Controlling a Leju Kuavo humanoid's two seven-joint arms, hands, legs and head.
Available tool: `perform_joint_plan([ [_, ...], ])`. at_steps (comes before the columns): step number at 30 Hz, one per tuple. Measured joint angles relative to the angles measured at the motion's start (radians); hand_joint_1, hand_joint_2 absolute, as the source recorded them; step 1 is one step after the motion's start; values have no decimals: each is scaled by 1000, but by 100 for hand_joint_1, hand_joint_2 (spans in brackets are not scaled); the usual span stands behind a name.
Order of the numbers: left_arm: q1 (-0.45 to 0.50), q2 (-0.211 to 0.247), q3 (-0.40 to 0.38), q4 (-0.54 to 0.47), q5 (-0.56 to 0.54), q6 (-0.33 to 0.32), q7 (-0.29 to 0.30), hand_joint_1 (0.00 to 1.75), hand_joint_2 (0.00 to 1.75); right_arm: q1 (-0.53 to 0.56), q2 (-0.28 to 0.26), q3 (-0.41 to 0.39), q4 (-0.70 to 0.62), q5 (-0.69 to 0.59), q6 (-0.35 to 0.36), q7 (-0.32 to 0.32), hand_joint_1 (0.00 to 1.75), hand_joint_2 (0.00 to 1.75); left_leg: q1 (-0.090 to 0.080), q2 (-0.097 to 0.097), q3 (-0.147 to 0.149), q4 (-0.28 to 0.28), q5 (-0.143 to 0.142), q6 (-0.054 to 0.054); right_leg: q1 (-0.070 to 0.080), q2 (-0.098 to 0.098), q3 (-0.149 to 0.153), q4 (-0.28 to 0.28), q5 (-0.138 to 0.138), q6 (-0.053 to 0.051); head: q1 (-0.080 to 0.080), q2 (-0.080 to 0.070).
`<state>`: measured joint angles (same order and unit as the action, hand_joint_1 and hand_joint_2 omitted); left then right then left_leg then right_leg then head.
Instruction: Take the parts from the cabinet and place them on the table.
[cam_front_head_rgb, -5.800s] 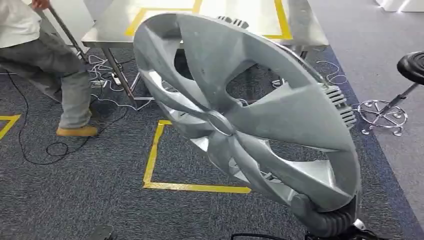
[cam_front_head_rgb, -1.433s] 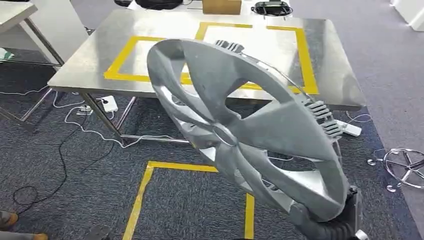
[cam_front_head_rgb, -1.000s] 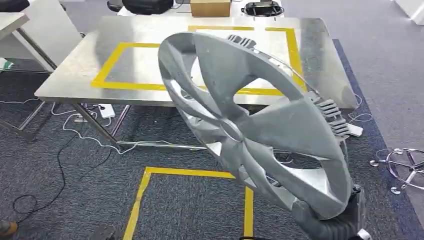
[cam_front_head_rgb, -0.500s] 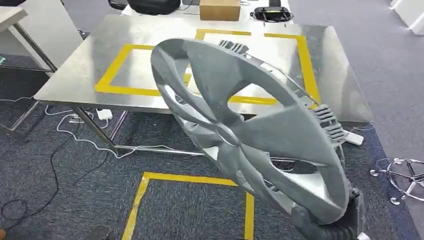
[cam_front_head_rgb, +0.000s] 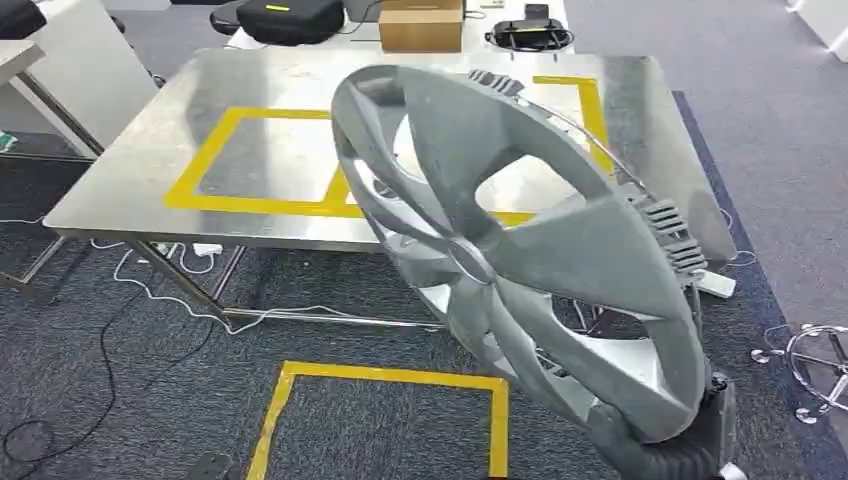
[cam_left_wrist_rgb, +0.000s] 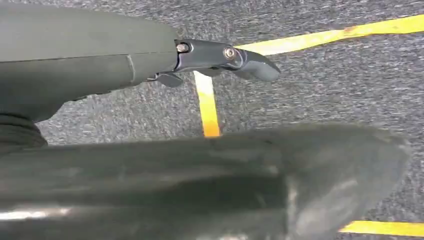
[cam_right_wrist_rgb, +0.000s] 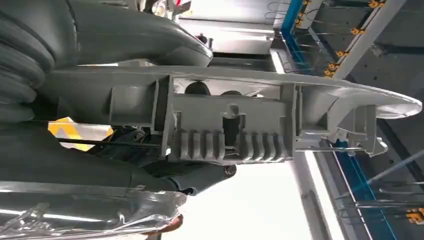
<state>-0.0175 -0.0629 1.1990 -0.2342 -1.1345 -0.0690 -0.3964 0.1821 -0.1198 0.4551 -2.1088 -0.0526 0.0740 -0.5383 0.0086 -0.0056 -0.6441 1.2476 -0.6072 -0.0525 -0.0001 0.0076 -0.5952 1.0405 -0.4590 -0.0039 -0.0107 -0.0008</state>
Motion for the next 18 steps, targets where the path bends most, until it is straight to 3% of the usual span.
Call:
perform_joint_plan([
  [1,2,0,1,0,0,0,0,0,0,0,0,0,0,1,0,3,175,175,0,0,-40,48,-18,-2,0,1,5,0,-6,-1,-1,0],
  [2,3,-1,2,0,0,0,0,0,0,0,0,1,0,1,0,8,175,175,0,0,-60,54,-5,-2,0,3,12,0,-12,0,-2,0],
  [4,3,-2,2,0,0,0,0,0,0,-1,0,1,0,1,-3,14,175,175,0,0,-44,-35,93,0,-1,4,35,0,-27,4,-2,0],
  [5,3,-2,3,0,-1,0,0,0,0,-3,0,2,0,1,-6,14,175,175,1,0,-16,-115,157,0,-3,4,49,0,-36,8,-2,0],
  [6,5,-2,3,0,-1,0,0,0,0,-5,0,2,0,1,-7,14,175,175,1,1,6,-181,202,-1,-3,3,57,-1,-45,14,-2,0],
  [7,5,-5,3,0,-1,0,0,0,0,-7,0,2,0,1,-8,14,175,175,-2,3,10,-201,165,2,1,3,65,4,-53,21,-2,0],
  [8,2,-8,4,0,-2,0,0,0,0,-7,0,2,0,0,-10,13,175,175,-4,5,16,-214,156,15,4,4,56,0,-57,27,-8,0],
  [10,7,-8,5,0,-4,0,0,0,0,-6,0,6,-2,1,-12,16,175,175,-2,3,20,-224,162,30,4,3,72,3,-56,40,-7,0],
  [12,8,-10,8,0,-7,0,-1,0,0,-8,0,8,-2,1,-18,18,175,175,2,2,42,-225,155,47,3,0,74,15,-73,50,-1,0],
  [13,7,-9,11,0,-8,-1,-2,0,0,-11,0,9,-3,1,-18,18,175,175,2,2,50,-225,149,53,3,0,49,68,-90,55,3,0],
  [16,7,-8,13,0,-8,-2,-2,0,0,-11,0,18,-2,3,-20,16,175,175,0,2,71,-225,127,57,2,0,-97,288,-170,61,7,0],
  [17,8,-8,14,0,-8,-2,-2,0,0,-9,0,19,-2,9,-23,16,175,175,-1,1,81,-225,119,57,2,0,-123,308,-168,60,7,0],
  [18,10,-8,15,0,-8,-2,-3,0,0,-6,-1,23,-2,15,-28,16,175,175,-1,0,93,-225,110,57,2,0,-129,289,-145,57,6,0],
])
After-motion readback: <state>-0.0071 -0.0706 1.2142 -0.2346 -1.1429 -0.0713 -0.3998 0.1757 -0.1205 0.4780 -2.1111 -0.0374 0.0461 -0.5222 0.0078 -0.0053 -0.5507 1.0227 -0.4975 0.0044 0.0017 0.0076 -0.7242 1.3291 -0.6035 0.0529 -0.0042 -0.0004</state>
